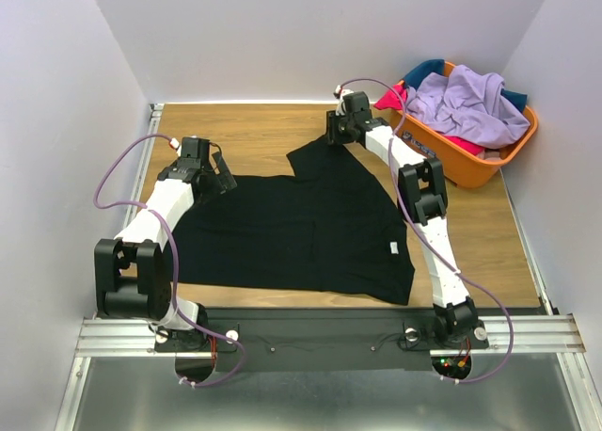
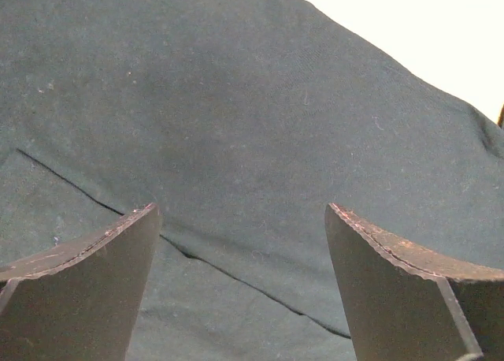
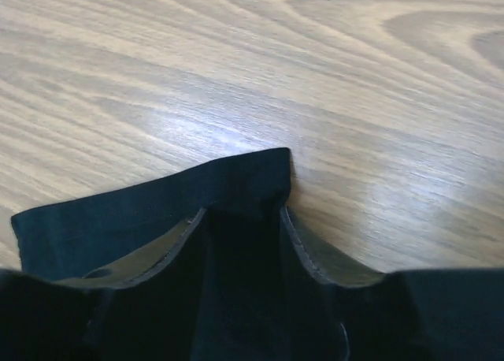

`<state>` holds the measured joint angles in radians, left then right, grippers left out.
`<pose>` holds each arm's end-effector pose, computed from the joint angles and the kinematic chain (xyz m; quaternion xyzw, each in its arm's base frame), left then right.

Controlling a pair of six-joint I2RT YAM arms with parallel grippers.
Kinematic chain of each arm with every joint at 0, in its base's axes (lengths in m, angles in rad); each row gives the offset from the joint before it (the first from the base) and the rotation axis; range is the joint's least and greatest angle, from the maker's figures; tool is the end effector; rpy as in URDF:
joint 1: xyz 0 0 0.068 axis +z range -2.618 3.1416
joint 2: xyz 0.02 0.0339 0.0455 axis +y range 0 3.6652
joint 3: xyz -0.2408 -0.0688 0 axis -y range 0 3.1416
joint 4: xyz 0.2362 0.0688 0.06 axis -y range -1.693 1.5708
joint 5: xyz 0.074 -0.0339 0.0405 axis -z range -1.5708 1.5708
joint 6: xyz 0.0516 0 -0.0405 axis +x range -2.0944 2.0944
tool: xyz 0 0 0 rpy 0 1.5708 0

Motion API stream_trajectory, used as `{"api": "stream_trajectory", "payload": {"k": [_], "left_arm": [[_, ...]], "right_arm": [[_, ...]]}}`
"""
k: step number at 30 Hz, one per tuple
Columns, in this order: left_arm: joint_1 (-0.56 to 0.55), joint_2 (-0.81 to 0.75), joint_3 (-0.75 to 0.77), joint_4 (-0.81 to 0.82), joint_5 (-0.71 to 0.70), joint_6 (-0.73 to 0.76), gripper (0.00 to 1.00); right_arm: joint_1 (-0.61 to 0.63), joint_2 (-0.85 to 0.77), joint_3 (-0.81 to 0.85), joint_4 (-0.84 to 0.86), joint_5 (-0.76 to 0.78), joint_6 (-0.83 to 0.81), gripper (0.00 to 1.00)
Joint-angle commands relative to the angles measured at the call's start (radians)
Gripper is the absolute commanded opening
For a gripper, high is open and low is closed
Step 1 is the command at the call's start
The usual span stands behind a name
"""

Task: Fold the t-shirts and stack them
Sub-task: Fold the tshirt

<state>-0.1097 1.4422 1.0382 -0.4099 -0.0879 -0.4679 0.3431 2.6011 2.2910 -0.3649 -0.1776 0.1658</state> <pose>0.3146 -0.0301 0.2235 -0.1814 0.9106 -0.0660 0.3655 0.5310 0.1994 0.1445 -0.1177 0.8909 0.1859 0.3974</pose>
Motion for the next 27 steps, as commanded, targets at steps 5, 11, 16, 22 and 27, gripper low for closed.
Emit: {"api": "stream_trajectory", "payload": {"k": [5, 11, 16, 22, 27], "left_arm": [[0.004, -0.011, 0.000, -0.004, -0.021, 0.021, 0.98], [0.041, 0.053, 0.054, -0.020, -0.087, 0.044, 0.98], [0.100, 0.125, 0.129, 0.003, -0.138, 0.049, 0.98], [0.176, 0.230, 0.209, 0.036, -0.161, 0.045, 0.98], [0.197, 0.331, 0.313, 0.049, -0.209, 0.041, 0.97]], "right_arm": [[0.020, 0.036, 0.028, 0.037, 0.016, 0.026, 0.14], [0.020, 0.014, 0.035, 0.038, 0.056, 0.024, 0.00], [0.020, -0.029, 0.025, 0.038, 0.069, 0.026, 0.00], [0.020, -0.093, -0.008, 0.038, 0.121, 0.034, 0.00], [0.014, -0.142, -0.044, 0.038, 0.119, 0.029, 0.00]]}}
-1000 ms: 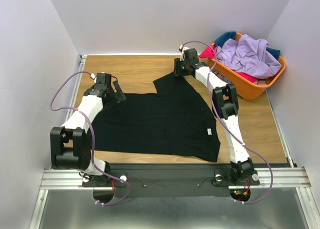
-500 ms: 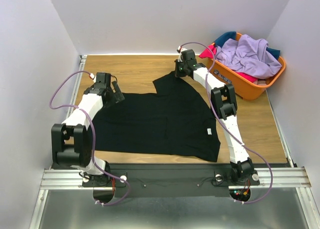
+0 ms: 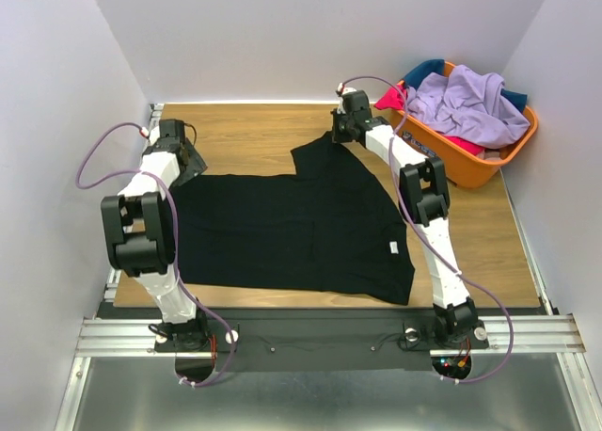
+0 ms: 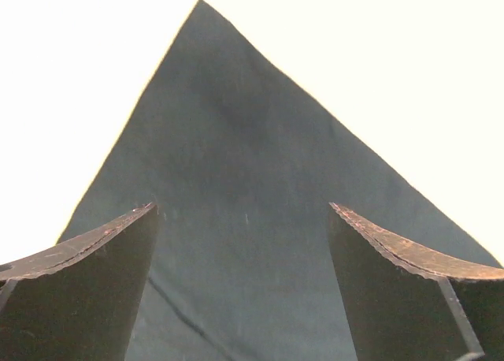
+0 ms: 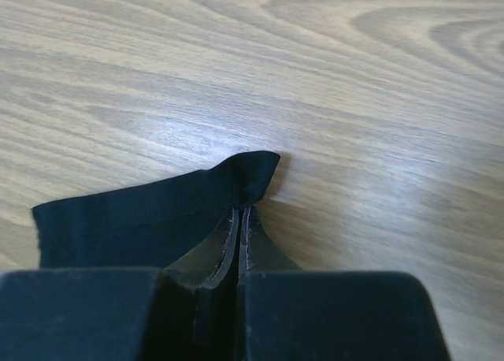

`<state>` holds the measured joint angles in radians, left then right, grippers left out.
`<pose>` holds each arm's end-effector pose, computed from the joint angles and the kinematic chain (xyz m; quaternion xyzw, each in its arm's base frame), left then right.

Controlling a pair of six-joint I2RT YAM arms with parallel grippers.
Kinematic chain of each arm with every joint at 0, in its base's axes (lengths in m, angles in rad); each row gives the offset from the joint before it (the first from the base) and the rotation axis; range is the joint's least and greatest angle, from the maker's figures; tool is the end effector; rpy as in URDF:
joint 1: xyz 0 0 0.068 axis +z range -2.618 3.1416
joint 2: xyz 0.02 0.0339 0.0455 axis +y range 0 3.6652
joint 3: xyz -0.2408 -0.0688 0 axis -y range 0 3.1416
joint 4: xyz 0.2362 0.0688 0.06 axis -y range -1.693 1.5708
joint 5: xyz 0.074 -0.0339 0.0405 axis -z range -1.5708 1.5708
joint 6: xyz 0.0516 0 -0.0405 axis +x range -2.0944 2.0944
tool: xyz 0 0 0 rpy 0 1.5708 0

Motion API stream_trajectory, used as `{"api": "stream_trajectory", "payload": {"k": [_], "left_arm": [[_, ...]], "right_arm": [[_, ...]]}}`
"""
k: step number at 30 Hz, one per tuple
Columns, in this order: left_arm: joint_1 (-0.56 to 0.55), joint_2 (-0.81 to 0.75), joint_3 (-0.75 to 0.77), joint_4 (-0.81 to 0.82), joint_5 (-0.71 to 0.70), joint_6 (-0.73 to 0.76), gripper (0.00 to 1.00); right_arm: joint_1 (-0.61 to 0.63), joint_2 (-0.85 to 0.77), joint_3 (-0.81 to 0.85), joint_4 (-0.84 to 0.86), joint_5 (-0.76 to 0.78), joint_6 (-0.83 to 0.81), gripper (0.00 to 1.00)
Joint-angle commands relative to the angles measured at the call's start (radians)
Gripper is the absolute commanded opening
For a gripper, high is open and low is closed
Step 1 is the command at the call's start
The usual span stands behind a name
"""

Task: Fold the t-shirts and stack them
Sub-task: Fold the tshirt

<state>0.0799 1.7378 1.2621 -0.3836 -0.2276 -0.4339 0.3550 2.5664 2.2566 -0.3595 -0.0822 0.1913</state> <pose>0.3765 0.0418 0.2020 -0.2749 0.8907 0.0439 0.3594 0.5270 0.1999 0.1518 -0.0914 0.8949 0.1530 0.4092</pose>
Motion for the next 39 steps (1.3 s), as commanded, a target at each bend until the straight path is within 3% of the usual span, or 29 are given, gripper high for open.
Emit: {"api": "stream_trajectory", "payload": {"k": [1, 7, 10, 14, 23, 39], "left_arm": [[0.011, 0.055, 0.109, 0.020, -0.079, 0.007, 0.97], [0.035, 0.177, 0.241, -0.005, -0.134, 0.003, 0.93], [0.057, 0.213, 0.276, -0.003, -0.145, -0.002, 0.84], [0.073, 0.272, 0.324, -0.024, -0.142, 0.000, 0.79], [0.078, 0.335, 0.338, -0.037, -0.105, 0.000, 0.76], [0.092, 0.414, 0.362, -0.038, -0.111, 0.011, 0.57]], "right_arm": [[0.002, -0.113, -0.025, 0.033, 0.021, 0.002, 0.00], [0.004, -0.158, -0.084, 0.036, 0.010, -0.015, 0.00], [0.004, -0.183, -0.129, 0.037, 0.004, -0.027, 0.00], [0.004, -0.206, -0.164, 0.037, 0.006, -0.039, 0.00], [0.004, -0.207, -0.158, 0.040, -0.004, -0.035, 0.00], [0.004, -0.245, -0.198, 0.040, -0.005, -0.042, 0.00]]}}
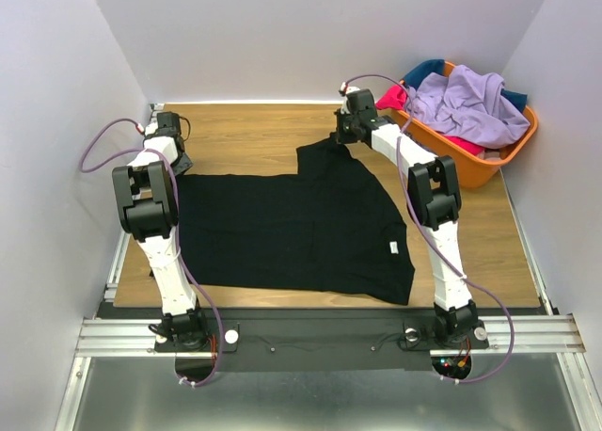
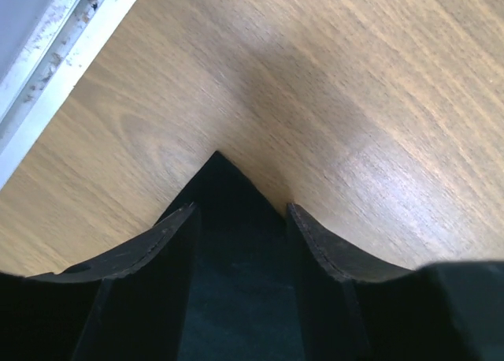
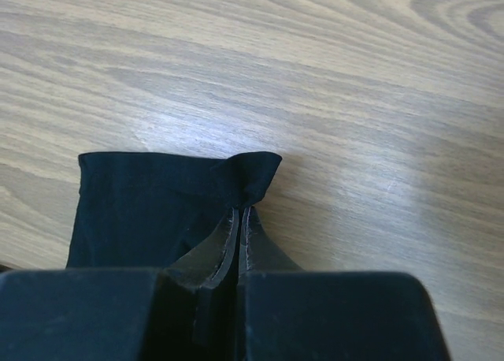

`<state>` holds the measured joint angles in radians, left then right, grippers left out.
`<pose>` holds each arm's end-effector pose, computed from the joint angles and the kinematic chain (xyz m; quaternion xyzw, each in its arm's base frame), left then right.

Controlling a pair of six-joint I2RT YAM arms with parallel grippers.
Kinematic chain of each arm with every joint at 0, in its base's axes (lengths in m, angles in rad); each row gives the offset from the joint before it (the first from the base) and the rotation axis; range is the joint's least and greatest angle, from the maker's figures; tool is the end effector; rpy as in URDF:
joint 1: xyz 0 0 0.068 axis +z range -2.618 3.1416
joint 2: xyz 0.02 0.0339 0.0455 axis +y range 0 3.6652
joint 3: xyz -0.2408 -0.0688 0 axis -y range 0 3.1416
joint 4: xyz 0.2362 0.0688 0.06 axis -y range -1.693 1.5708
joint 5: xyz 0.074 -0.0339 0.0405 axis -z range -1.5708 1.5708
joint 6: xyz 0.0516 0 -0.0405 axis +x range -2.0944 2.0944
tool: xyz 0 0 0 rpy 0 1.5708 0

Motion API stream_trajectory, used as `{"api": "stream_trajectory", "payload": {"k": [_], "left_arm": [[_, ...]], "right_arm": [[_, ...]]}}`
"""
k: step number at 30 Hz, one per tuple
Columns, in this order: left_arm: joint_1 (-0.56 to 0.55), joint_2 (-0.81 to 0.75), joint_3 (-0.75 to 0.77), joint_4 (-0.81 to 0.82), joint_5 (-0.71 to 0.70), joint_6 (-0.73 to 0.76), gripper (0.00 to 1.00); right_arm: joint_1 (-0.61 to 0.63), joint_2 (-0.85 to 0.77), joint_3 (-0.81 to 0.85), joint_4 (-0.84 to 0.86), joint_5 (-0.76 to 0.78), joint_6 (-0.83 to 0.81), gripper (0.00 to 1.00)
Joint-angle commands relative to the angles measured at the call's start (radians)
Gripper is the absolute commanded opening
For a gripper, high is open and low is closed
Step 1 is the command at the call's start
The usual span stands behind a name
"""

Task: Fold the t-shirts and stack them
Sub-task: Fold the tshirt

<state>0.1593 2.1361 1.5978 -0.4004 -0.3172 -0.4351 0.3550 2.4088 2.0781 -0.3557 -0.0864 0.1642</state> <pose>0.4469 0.0881 0.1480 -0.3218 0.8830 0.1065 0.3246 0.5037 0.1915 0.1752 -0.1044 0.8971 0.1475 0.4032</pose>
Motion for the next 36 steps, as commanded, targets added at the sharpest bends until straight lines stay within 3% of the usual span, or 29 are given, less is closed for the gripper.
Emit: {"api": "stream_trajectory", "payload": {"k": [1, 4, 7, 11, 12, 25, 36], "left_arm": [[0.013, 0.019, 0.028, -0.021, -0.019, 0.015, 0.56], [0.013, 0.031, 0.034, -0.026, -0.020, 0.019, 0.50], [0.013, 0.033, 0.024, -0.018, -0.016, 0.018, 0.36], [0.013, 0.039, 0.021, -0.017, -0.003, 0.027, 0.13], [0.013, 0.039, 0.019, -0.015, 0.003, 0.033, 0.03], [0.014, -0.099, -0.082, 0.054, 0.066, 0.076, 0.00], [0.014, -0.269, -0.197, 0.101, 0.041, 0.114, 0.00]], "right_arm": [[0.004, -0.091, -0.029, 0.038, 0.000, -0.017, 0.00], [0.004, -0.099, -0.042, 0.038, 0.004, -0.020, 0.00], [0.004, -0.108, -0.050, 0.037, 0.010, -0.022, 0.00], [0.004, -0.120, -0.059, 0.038, 0.013, -0.020, 0.00], [0.006, -0.126, -0.058, 0.038, 0.014, -0.017, 0.00], [0.001, -0.290, -0.116, 0.035, 0.037, -0.018, 0.00], [0.001, -0.589, -0.478, 0.029, -0.045, -0.060, 0.01]]}}
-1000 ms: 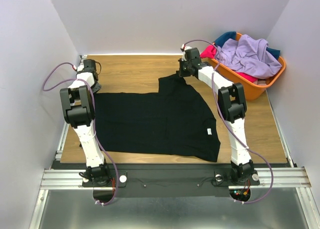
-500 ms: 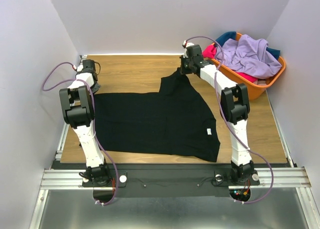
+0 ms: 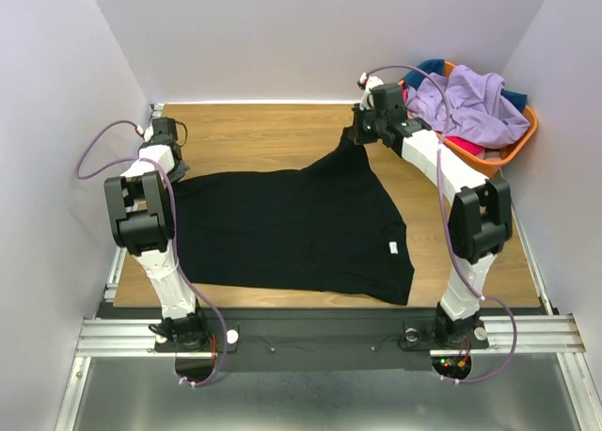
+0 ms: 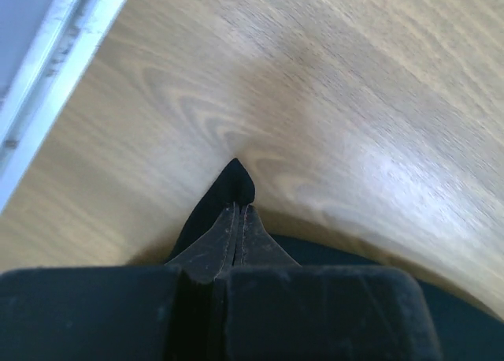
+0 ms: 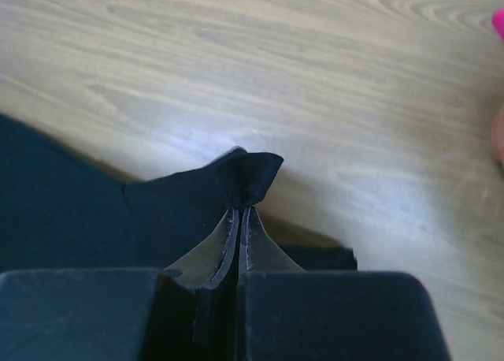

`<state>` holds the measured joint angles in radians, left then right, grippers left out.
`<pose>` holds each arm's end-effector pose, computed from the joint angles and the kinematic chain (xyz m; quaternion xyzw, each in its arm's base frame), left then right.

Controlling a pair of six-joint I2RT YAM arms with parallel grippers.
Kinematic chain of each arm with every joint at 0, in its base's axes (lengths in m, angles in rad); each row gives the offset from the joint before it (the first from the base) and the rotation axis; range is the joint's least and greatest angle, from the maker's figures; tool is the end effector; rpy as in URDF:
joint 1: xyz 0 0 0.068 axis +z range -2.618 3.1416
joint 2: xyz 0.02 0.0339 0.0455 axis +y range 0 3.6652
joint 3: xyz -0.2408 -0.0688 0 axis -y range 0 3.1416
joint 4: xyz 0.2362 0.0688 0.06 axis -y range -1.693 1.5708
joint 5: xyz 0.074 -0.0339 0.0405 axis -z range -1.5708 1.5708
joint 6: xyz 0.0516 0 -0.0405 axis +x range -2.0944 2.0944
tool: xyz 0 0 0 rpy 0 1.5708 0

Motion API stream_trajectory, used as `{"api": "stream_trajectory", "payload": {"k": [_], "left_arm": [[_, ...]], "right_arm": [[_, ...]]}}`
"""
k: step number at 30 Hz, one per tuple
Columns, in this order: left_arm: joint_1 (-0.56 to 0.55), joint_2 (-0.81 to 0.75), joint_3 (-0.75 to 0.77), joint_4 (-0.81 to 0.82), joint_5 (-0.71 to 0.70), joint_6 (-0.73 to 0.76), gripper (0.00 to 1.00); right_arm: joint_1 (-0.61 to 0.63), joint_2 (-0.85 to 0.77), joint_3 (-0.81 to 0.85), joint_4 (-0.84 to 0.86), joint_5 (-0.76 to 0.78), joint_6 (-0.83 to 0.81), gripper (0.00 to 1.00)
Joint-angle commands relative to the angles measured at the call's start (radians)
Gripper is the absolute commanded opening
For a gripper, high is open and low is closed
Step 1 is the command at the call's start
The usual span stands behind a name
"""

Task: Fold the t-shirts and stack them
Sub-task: Fold the tshirt

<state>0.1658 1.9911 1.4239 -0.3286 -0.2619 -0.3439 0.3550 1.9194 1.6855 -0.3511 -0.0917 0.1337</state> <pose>0.4190 0.0837 0.1604 -0.2777 0.8944 0.0935 0.3379 0.4207 0.1610 0.2742 -0.1187 0.8723 0.1535 0.4489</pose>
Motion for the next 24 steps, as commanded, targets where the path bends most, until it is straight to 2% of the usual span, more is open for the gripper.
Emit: {"api": "stream_trajectory", "payload": {"k": [1, 7, 17, 24], "left_arm": [[0.009, -0.135, -0.026, 0.031, -0.011, 0.023, 0.00], [0.008, -0.244, -0.097, 0.054, 0.000, 0.026, 0.00], [0.008, -0.405, -0.276, 0.068, 0.029, 0.057, 0.00], [0.008, -0.520, -0.404, 0.066, 0.020, 0.069, 0.00]], "right_arm": [[0.002, -0.149, -0.107, 0.020, -0.054, -0.031, 0.00], [0.002, -0.267, -0.211, -0.077, -0.097, -0.057, 0.00], [0.021, -0.381, -0.204, -0.362, -0.172, -0.042, 0.00], [0.065, -0.462, -0.274, -0.534, -0.183, -0.002, 0.00]]}}
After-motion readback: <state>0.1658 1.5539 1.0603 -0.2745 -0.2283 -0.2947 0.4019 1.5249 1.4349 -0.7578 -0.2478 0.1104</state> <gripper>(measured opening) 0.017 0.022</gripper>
